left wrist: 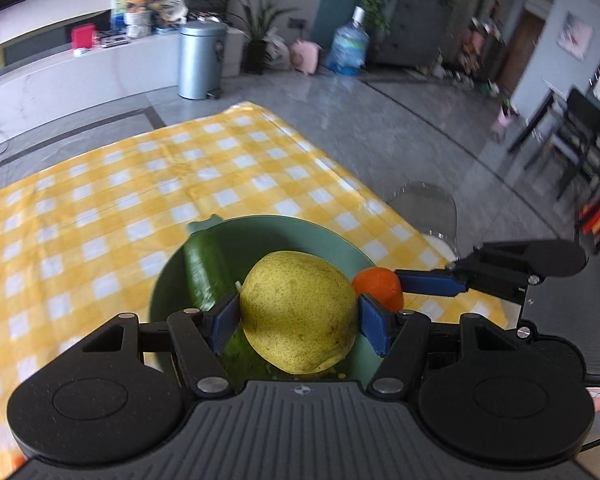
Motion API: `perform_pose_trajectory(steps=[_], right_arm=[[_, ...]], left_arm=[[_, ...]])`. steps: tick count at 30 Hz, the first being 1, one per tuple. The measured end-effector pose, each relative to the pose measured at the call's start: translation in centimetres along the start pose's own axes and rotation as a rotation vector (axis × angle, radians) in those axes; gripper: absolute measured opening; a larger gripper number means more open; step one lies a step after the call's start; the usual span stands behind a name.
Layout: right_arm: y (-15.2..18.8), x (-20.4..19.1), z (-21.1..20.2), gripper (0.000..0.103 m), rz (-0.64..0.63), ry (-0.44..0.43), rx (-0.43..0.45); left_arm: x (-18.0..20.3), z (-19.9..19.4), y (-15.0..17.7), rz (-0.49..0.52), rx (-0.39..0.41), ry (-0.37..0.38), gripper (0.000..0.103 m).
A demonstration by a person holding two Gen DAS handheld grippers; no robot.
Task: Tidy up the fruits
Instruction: 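Carry pear and orange into the green colander and open both tools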
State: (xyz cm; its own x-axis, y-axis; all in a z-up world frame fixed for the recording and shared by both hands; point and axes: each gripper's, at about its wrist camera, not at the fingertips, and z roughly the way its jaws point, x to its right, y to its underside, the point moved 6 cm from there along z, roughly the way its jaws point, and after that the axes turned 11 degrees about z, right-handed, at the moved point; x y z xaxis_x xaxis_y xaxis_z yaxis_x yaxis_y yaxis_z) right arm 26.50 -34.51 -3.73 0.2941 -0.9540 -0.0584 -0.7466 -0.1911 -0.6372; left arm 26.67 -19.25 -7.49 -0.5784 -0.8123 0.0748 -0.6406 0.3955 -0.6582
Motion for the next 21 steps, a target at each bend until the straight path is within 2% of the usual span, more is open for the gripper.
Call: perform_pose_trajectory(steps=[10, 15, 21], right_arm=[[-0.9, 1.0, 3.8, 0.038, -0.099, -0.043, -0.076], [-0.8, 1.1, 5.0, 0.038, -0.144, -0.041, -0.106], [-0.4, 0.9, 5.5, 0.038, -0.189, -0.054, -0.126]], left_arm=[[-1.1, 4.6, -1.1, 0.083, -0.103, -0.025, 0.074], [-0.9, 5.7, -1.5, 0.139, -0.141, -0.012, 0.074], [0.0, 6.1, -1.2, 0.24, -0.171, -0.038, 0.074]])
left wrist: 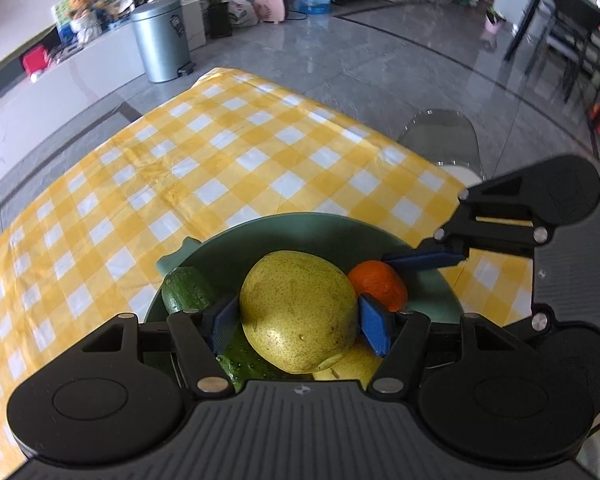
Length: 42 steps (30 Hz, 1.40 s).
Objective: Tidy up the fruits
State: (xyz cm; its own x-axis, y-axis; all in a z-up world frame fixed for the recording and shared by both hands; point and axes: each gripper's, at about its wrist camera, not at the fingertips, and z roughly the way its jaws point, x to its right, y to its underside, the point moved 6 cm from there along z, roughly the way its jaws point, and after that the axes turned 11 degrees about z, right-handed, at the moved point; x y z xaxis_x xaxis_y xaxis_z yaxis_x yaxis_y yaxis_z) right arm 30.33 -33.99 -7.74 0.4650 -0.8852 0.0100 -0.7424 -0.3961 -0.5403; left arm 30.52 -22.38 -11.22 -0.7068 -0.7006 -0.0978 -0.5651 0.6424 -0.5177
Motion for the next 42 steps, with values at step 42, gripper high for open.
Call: perform_pose_trajectory(steps=[42], right_arm=[[-0.3, -0.7, -0.1, 0.043, -0.001, 0.062, -0.045]], left_arm=[[-1.9, -6.4, 3.1, -0.088, 0.049, -0.05, 0.074]])
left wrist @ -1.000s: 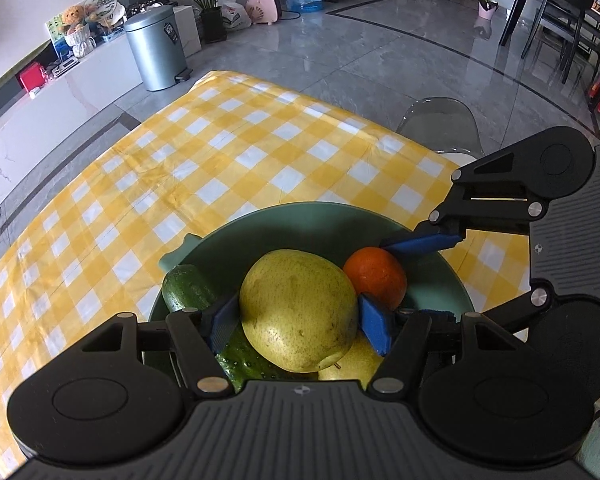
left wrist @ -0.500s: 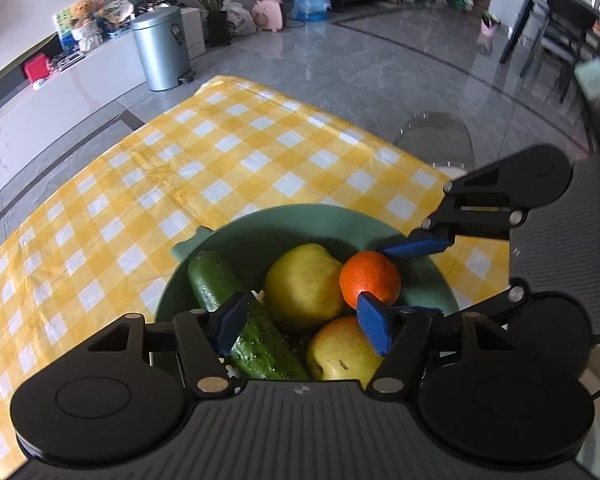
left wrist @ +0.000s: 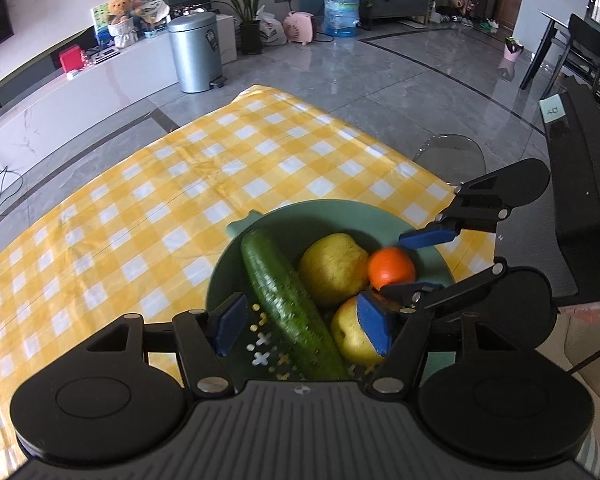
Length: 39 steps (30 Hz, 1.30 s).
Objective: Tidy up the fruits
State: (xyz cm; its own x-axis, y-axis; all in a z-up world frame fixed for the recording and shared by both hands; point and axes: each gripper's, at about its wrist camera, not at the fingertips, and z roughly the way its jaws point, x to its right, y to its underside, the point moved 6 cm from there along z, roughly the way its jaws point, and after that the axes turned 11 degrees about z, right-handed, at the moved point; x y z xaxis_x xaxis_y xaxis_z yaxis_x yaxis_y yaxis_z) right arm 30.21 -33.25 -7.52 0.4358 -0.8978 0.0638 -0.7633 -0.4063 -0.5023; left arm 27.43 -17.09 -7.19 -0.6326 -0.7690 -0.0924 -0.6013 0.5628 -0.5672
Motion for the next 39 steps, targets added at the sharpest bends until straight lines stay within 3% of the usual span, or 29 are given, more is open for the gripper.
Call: perform_pose_trajectory(steps=[3, 14, 25, 32, 35, 39], right_arm=[[-0.1, -0.1, -0.5, 0.047, 0.009, 0.007, 0.012], [-0.5, -1.7, -3.5, 0.049, 0.049, 0.018, 0.058], [0.0, -7.1, -7.4, 0.056, 0.213, -0.062, 0.151], [1.3, -12.4, -7.9, 0.059, 0.355, -0.159, 0.201], [2.0, -14.3, -7.8, 0.061, 0.435, -0.215, 0.211], [2.9, -16.8, -7.5, 0.064, 0.495, -0.237, 0.227]], left_arm=[[-0.3, -0.4, 0.6, -0.018, -0.003, -0.005, 0.074], [-0.9, -4.2, 3.2, -0.069, 0.016, -0.047, 0.074], [-1.7, -9.2, 7.3, -0.114, 0.081, -0.145, 0.074], [-2.6, -11.6, 10.7, -0.038, 0.092, -0.205, 0.074], [-3.2, -12.4, 12.8, 0.07, 0.098, -0.219, 0.074], [-5.2, -12.5, 16.9, 0.202, 0.011, -0.246, 0.074]])
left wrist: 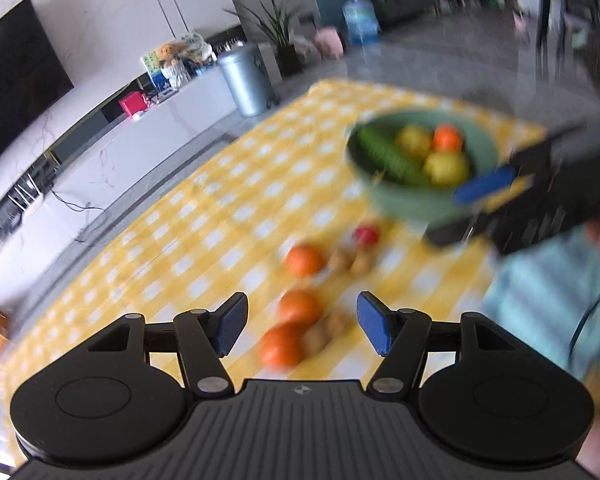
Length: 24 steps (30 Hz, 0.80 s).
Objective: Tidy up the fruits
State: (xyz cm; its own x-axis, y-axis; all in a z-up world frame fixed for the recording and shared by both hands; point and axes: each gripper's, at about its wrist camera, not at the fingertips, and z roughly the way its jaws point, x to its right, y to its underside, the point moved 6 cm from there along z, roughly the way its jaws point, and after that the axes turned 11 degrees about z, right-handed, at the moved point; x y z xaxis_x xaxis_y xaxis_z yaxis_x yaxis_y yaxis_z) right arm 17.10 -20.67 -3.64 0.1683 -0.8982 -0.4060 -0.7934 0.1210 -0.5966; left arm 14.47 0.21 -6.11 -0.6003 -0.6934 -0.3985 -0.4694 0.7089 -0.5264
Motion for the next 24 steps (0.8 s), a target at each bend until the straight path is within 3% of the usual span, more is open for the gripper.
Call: perform_pose_trajectory(steps=[3, 7, 15, 24], right_arm=[[1.4, -1.4, 0.6, 0.064, -0.009, 0.012, 0.02], [2.7, -2.6, 1.6, 0.064, -0.008, 0.012, 0.013], [4.3, -4.1, 4.2, 0.064, -0.031, 0.044, -0.036], [4.9, -6.2, 6.1, 0.064, -0.081, 0.065, -0.06]], left_arm=[[-1.1, 0.5, 3.8, 0.022, -0.051, 0.025, 0.074], [-2.8, 0.1, 8.6, 0.016, -0.041, 0.029, 0.074], [-7.5, -0.9, 16.1, -0.013, 0.005, -0.155, 0.074], [-10.7, 1.4, 21.6, 0.032, -0.025, -0.25, 0.074]])
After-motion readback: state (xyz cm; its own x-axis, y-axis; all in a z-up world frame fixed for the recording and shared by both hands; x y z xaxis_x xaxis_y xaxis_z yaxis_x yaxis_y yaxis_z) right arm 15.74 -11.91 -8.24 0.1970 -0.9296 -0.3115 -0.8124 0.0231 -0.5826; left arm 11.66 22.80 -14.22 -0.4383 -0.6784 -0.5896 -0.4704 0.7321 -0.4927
